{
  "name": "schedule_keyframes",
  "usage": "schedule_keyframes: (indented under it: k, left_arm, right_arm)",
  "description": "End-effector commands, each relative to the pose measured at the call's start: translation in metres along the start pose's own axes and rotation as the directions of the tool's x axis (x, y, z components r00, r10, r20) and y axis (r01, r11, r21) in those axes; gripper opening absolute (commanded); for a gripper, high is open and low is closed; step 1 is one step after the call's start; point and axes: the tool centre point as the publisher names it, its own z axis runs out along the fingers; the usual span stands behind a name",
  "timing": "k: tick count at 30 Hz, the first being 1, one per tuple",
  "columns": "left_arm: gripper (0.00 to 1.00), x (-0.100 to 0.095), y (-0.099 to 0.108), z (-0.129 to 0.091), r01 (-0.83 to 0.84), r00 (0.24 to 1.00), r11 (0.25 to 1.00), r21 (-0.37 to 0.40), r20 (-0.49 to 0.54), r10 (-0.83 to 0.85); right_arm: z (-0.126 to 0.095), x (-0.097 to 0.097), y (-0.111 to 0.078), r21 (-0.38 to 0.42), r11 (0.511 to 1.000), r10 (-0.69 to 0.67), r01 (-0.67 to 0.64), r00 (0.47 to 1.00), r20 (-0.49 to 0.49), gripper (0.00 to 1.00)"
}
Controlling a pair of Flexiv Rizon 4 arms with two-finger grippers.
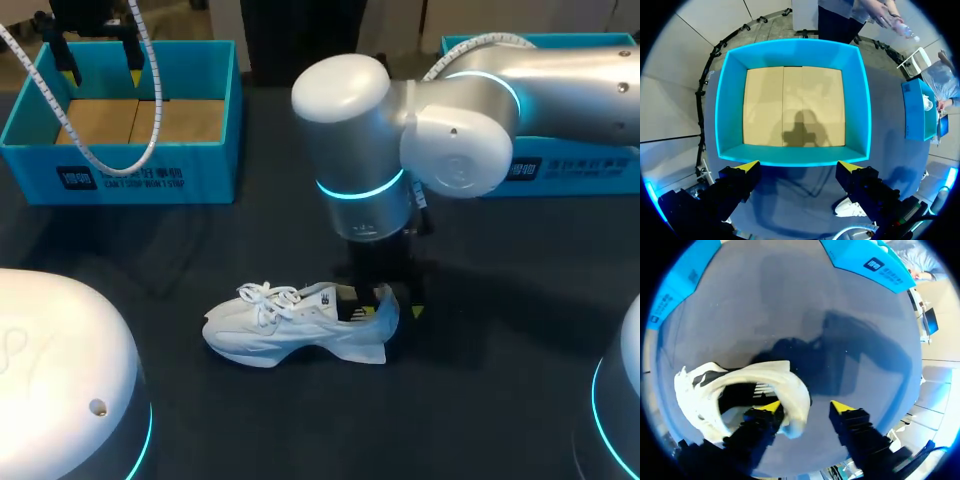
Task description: Take the shoe out of the shoebox, open the shoe tongue, remove and reinsert the insole, then place the shoe into the shoebox
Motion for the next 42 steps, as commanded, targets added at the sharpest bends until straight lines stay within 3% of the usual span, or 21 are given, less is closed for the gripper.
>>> schedule_keyframes:
  k: [1,7,12,17,22,23,27,28,38,42]
  left_arm:
    - [1.0,0.0,0.0,0.0,0.0,1.0,1.0,-0.001,0.001,0.0]
    - [1.0,0.0,0.0,0.0,0.0,1.0,1.0,-0.001,0.001,0.0]
    - [1.0,0.0,0.0,0.0,0.0,1.0,1.0,-0.001,0.001,0.0]
    - [1.0,0.0,0.0,0.0,0.0,1.0,1.0,-0.001,0.001,0.0]
    - [1.0,0.0,0.0,0.0,0.0,1.0,1.0,-0.001,0.001,0.0]
    - [1.0,0.0,0.0,0.0,0.0,1.0,1.0,-0.001,0.001,0.0]
    - [1.0,0.0,0.0,0.0,0.0,1.0,1.0,-0.001,0.001,0.0]
    - [1.0,0.0,0.0,0.0,0.0,1.0,1.0,-0.001,0.001,0.0]
    - [1.0,0.0,0.0,0.0,0.0,1.0,1.0,-0.001,0.001,0.0]
    - [1.0,0.0,0.0,0.0,0.0,1.0,1.0,-0.001,0.001,0.0]
  right_arm:
    - [-0.016,-0.014,-0.009,-0.01,0.864,0.502,-0.503,0.863,-0.059,1.0]
    - [-0.047,-0.026,-0.003,0.01,0.933,0.357,-0.359,0.924,-0.136,1.0]
    - [-0.065,-0.042,0.007,-0.033,0.994,0.089,-0.101,0.964,-0.251,1.0]
    - [-0.077,-0.058,0.017,-0.097,0.985,-0.167,0.144,0.939,-0.302,1.0]
    - [-0.086,-0.068,0.026,-0.159,0.909,-0.416,0.384,0.851,-0.32,1.0]
    - [-0.086,-0.068,0.026,-0.159,0.909,-0.416,0.384,0.851,-0.32,1.0]
    - [-0.087,-0.07,0.037,-0.261,0.74,-0.67,0.62,0.648,-0.363,1.0]
    - [-0.084,-0.07,0.041,-0.226,0.732,-0.676,0.643,0.644,-0.358,1.0]
    - [-0.084,-0.07,0.041,-0.226,0.732,-0.676,0.643,0.644,-0.358,1.0]
    - [-0.09,-0.069,0.048,-0.393,0.574,-0.818,0.718,0.479,-0.318,1.0]
